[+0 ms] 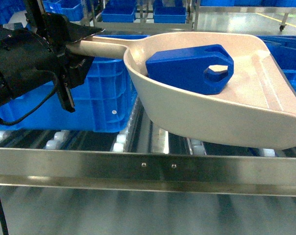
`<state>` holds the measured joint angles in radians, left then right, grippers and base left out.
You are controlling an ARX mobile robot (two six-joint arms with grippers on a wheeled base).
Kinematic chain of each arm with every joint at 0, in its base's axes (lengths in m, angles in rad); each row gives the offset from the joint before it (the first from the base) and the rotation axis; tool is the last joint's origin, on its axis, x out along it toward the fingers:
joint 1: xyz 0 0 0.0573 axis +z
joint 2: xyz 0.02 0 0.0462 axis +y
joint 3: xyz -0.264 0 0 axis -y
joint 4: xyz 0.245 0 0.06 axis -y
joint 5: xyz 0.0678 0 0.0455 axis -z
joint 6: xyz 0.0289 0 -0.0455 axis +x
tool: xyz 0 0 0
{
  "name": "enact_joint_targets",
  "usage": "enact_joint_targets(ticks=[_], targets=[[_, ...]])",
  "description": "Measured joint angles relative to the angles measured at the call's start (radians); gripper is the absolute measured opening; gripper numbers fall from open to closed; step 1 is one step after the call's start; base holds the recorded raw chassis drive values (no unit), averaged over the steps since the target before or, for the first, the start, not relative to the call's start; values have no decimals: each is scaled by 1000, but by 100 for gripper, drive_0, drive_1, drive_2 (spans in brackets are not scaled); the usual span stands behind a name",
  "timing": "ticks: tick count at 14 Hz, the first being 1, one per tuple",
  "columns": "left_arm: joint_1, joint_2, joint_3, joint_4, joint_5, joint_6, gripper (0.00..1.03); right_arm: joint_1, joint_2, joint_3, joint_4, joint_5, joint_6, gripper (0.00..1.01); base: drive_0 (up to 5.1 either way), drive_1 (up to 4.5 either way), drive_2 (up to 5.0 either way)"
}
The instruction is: Place part in tray to right shelf
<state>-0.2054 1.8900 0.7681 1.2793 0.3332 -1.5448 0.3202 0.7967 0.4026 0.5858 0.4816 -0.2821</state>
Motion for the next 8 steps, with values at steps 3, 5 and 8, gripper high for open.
enact_joint_targets(ticks=[3, 5, 8], targets=[[0, 0, 1, 0, -1, 0, 13, 0, 1, 0, 1, 0, 0, 98, 2, 384, -380], [2, 0, 1, 2, -4, 0, 13, 0, 6, 0, -2, 0, 0, 98, 2, 384, -380], [2, 0, 0, 0, -2, 1, 13, 0, 5, 0, 0, 0, 0, 98, 2, 384, -380]])
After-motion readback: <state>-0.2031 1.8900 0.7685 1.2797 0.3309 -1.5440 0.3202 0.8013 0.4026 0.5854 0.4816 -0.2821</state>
